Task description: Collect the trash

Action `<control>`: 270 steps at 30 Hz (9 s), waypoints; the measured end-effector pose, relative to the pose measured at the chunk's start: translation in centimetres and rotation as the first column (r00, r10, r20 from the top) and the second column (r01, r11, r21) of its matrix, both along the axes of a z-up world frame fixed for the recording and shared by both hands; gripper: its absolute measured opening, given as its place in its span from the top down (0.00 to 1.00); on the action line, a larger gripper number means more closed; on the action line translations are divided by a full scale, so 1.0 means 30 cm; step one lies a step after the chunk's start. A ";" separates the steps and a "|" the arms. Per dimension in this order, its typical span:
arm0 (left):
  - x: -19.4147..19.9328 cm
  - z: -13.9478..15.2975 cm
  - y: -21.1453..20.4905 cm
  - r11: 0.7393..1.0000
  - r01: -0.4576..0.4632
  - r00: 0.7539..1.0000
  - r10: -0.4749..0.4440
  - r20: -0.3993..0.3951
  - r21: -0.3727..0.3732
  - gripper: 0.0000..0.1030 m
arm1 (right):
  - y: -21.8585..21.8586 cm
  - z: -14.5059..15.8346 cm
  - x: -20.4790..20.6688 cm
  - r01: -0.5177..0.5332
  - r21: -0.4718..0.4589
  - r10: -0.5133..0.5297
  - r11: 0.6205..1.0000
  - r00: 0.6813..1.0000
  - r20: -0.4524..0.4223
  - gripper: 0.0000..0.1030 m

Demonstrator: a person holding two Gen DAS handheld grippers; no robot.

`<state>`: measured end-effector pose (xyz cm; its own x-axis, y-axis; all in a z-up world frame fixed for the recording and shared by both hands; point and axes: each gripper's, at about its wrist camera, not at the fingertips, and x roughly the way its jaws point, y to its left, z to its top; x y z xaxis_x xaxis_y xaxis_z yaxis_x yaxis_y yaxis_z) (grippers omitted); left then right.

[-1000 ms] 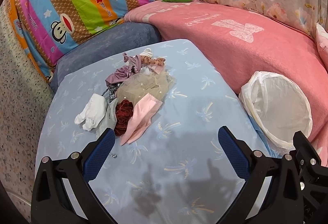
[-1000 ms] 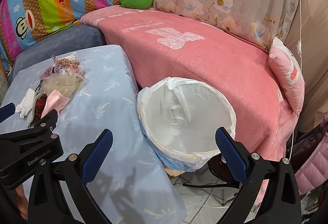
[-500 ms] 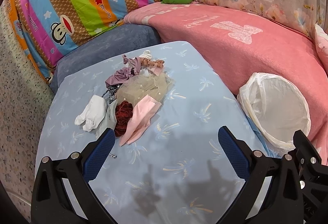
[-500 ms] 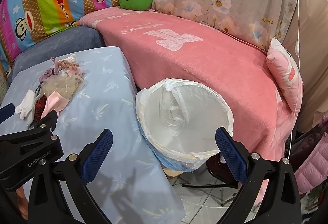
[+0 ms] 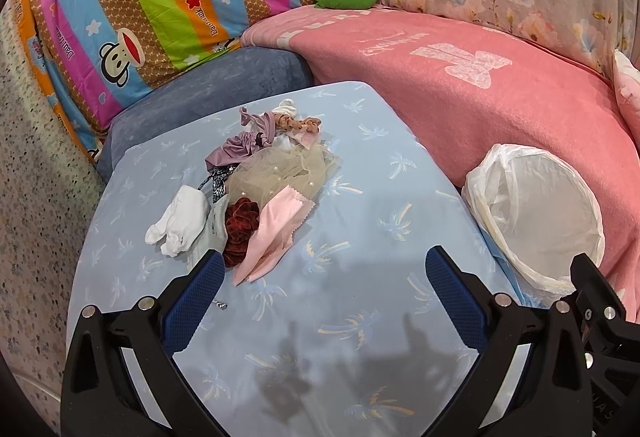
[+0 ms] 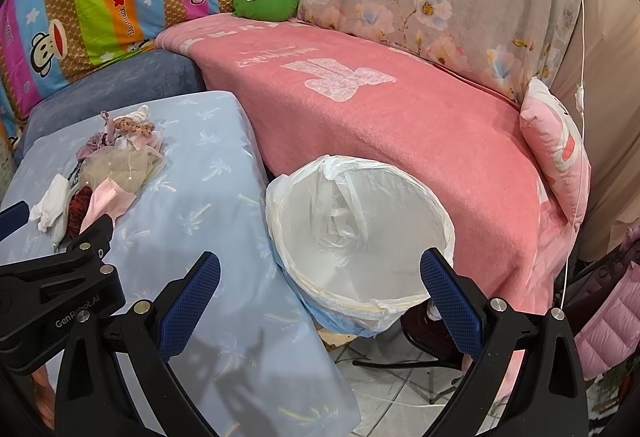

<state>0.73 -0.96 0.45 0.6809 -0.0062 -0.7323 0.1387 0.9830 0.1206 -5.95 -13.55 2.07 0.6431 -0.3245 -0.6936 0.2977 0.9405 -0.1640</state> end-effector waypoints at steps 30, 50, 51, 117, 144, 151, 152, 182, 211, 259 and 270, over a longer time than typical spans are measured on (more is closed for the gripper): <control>-0.002 0.016 -0.010 1.000 -0.001 1.000 0.001 0.012 -0.004 0.07 | -0.003 0.006 0.002 0.006 -0.001 -0.006 1.000 1.000 0.004 0.06; 0.039 0.000 0.041 0.999 0.043 0.999 -0.043 0.011 -0.009 0.07 | 0.010 0.026 0.015 0.018 0.017 -0.018 1.000 0.999 0.032 0.06; 0.042 -0.003 0.050 0.999 0.051 0.999 -0.051 0.008 -0.013 0.07 | 0.015 0.025 0.020 0.021 0.025 -0.022 0.999 0.999 0.037 0.06; 0.347 -0.122 0.646 0.912 -0.068 0.992 0.018 -0.125 -0.404 0.84 | 0.575 -0.356 0.475 -0.225 0.458 0.291 0.860 0.954 -0.077 0.61; 0.268 0.010 0.339 0.917 0.130 0.986 -0.158 -0.043 -0.378 0.84 | 0.323 -0.083 0.331 -0.216 0.457 0.179 0.863 0.976 0.125 0.98; 0.241 0.063 0.146 0.893 0.244 0.964 -0.266 -0.007 -0.379 0.84 | 0.124 0.028 0.255 -0.154 0.429 0.070 0.890 0.976 0.205 0.98; 0.241 0.066 0.124 0.890 0.257 0.960 -0.279 -0.005 -0.378 0.84 | 0.091 0.038 0.243 -0.140 0.426 0.052 0.894 0.976 0.212 0.98; 0.199 0.062 -0.479 0.800 0.514 0.836 -0.548 -0.030 -0.311 0.34 | -0.489 -0.016 0.072 0.133 0.464 -0.259 0.876 0.941 0.219 0.83; 0.229 0.010 -0.109 0.911 0.265 0.955 -0.294 -0.049 -0.316 0.21 | -0.138 -0.051 0.134 -0.018 0.433 -0.063 0.901 0.983 0.173 0.59; 0.265 -0.242 0.601 0.902 -0.081 0.970 -0.025 -0.240 -0.424 0.92 | 0.577 -0.264 0.413 -0.302 0.429 0.342 0.852 0.939 -0.019 0.54; 0.289 -0.204 0.633 0.917 -0.097 0.979 0.017 -0.204 -0.387 0.92 | 0.700 -0.351 0.518 -0.328 0.460 0.399 0.825 0.915 -0.064 0.54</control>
<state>9.40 18.04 -5.68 0.5351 -0.2858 -0.7950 0.0625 0.9519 -0.3001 9.58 7.45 -8.46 0.5307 0.2664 -0.8046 -0.0747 0.9603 0.2687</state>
